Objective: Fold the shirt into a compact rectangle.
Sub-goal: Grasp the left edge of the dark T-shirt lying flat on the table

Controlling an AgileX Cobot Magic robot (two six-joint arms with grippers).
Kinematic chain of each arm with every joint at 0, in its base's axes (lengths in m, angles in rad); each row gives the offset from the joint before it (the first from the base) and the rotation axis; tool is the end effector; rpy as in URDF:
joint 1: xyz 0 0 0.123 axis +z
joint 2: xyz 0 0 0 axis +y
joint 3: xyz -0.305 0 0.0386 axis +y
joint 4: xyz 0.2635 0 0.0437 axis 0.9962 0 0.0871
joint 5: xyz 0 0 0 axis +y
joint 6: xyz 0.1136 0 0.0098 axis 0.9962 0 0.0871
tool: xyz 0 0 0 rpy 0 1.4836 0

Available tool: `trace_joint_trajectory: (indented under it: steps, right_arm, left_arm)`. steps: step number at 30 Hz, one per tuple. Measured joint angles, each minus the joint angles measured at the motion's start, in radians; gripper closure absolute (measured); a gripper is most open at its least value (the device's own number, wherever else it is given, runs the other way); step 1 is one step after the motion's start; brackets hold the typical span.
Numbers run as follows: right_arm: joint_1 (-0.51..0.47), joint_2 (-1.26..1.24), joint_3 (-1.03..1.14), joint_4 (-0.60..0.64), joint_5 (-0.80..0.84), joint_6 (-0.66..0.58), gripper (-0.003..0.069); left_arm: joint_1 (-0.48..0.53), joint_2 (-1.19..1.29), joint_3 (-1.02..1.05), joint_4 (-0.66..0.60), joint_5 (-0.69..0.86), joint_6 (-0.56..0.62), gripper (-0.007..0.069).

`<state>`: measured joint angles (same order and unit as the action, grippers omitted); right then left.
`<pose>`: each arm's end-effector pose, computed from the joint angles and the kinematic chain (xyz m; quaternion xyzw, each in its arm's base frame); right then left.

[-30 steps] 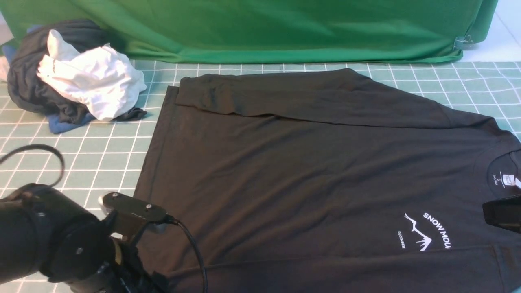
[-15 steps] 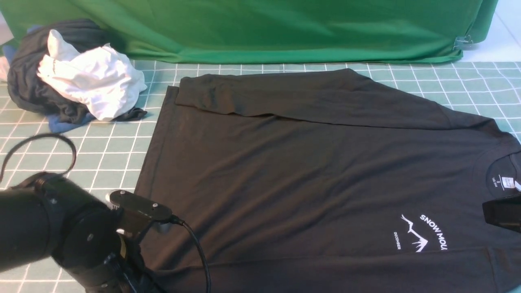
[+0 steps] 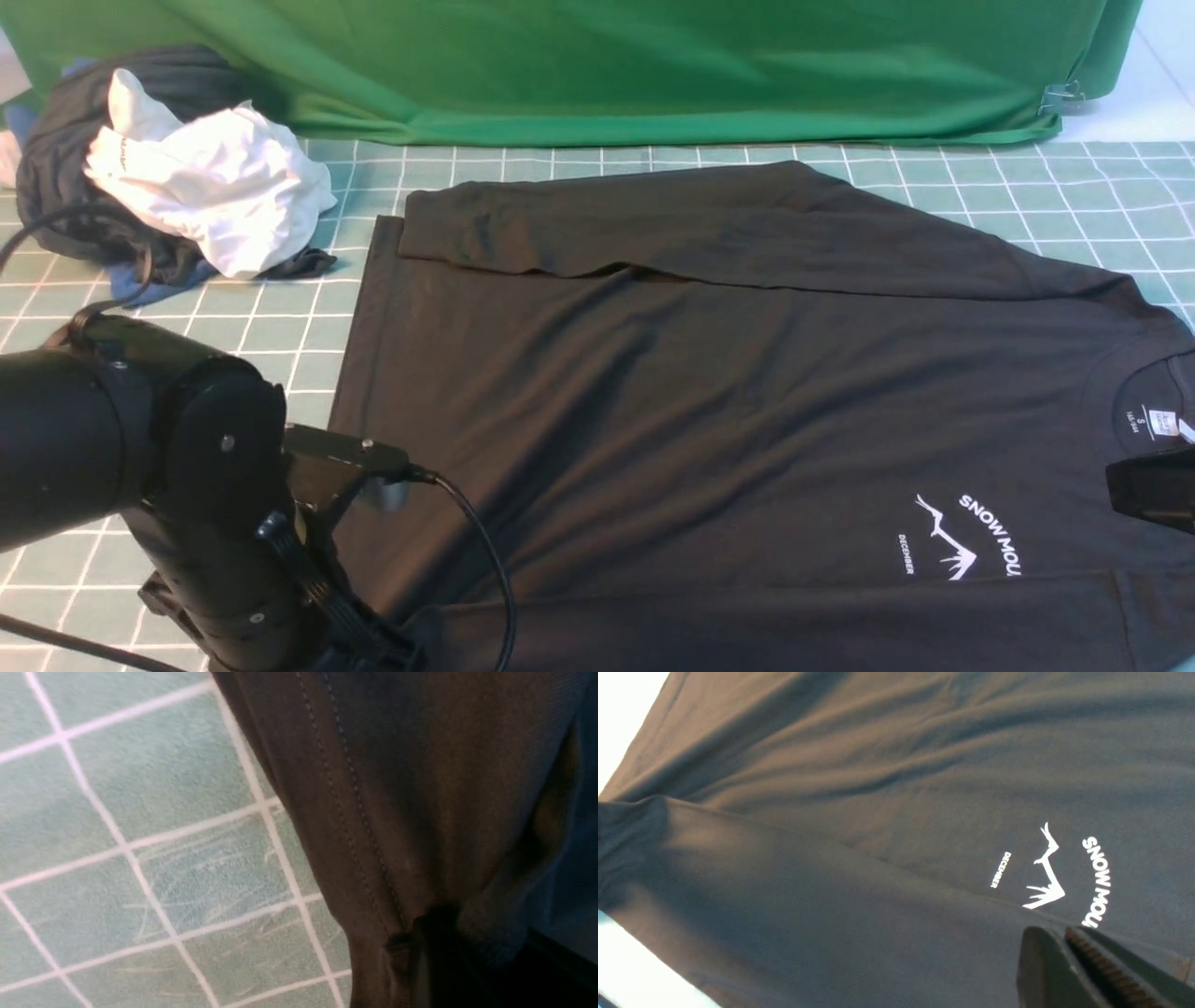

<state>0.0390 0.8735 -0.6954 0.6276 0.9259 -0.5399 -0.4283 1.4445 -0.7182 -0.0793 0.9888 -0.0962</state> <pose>0.1600 0.0598 0.2982 -0.1547 0.9085 0.2146 0.3234 0.1965 -0.0980 0.1745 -0.1427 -0.9888 0.0240 0.0360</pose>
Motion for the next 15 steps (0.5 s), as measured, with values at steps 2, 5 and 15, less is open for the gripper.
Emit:
trace_joint_trajectory:
  steps: [2, 5, 15]
  right_arm:
    - [0.000, 0.000, 0.000, 0.000, 0.000, 0.000, 0.0603]
    - [0.000, 0.000, 0.000, 0.000, 0.000, 0.000, 0.0600]
    - [0.000, 0.000, 0.000, 0.001, -0.010, 0.001, 0.0599]
  left_arm:
    - [0.000, 0.000, 0.004, 0.009, 0.016, 0.000, 0.0426]
    - [0.000, 0.000, 0.006, 0.042, 0.021, 0.002, 0.0277]
    - [0.000, 0.001, 0.007, 0.039, -0.169, 0.079, 0.0074]
